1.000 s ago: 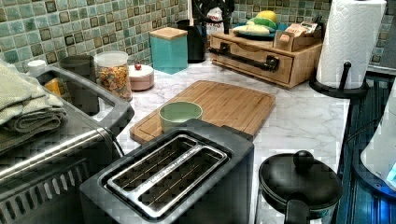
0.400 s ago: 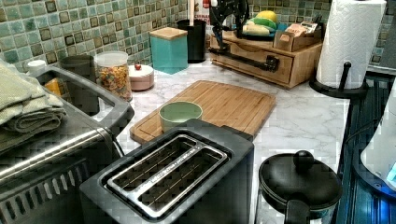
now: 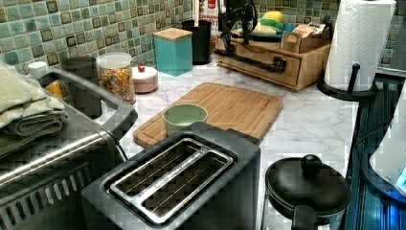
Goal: Open the drawer.
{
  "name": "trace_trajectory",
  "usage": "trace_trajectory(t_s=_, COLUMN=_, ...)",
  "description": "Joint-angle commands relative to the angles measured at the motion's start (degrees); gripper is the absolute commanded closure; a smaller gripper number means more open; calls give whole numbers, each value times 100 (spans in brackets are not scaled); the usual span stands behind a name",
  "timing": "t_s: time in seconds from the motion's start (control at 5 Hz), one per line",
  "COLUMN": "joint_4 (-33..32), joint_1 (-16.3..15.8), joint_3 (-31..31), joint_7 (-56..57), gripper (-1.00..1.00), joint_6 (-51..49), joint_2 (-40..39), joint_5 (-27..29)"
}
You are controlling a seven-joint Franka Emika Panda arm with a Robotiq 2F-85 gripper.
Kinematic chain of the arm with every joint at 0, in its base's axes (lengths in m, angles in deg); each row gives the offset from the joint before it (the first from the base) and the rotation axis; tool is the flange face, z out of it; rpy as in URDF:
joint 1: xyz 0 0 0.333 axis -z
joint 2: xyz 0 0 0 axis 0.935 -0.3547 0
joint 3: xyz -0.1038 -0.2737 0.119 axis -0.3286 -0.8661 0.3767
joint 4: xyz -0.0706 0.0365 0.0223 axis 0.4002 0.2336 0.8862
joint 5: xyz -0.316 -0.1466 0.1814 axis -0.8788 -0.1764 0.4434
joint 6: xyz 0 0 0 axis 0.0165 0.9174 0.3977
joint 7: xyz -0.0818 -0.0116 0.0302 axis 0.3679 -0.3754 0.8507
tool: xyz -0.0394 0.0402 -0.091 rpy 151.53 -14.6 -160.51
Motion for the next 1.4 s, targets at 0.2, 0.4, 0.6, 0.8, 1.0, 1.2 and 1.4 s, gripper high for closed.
trace_trajectory(t_s=0.2, joint_4=18, joint_1=356, joint_3=-61, joint_7=636, gripper=-100, joint_6=448, joint_2=-209, joint_5=151)
trace_trajectory(t_s=0.4, joint_4=-88, joint_1=79, joint_3=-362, joint_7=555, gripper=-100, joint_6=668, joint_2=-305, joint_5=288)
trace_trajectory(t_s=0.6, joint_4=-270, joint_1=265, joint_3=-215, joint_7=392, gripper=-100, joint_6=1005, joint_2=-305, joint_5=-57)
trace_trajectory(t_s=0.8, joint_4=-385, joint_1=353, joint_3=-212, joint_7=531, gripper=-100, joint_6=1404, joint_2=-385, joint_5=-29)
trace_trajectory(t_s=1.0, joint_4=-524, joint_1=484, joint_3=-63, joint_7=729, gripper=-100, joint_6=1750, joint_2=-510, joint_5=242)
trace_trajectory(t_s=1.2, joint_4=-619, joint_1=511, joint_3=20, joint_7=688, gripper=-100, joint_6=1726, joint_2=-497, joint_5=322)
trace_trajectory(t_s=1.4, joint_4=-733, joint_1=550, joint_3=68, joint_7=733, gripper=-100, joint_6=1733, joint_2=-516, joint_5=425)
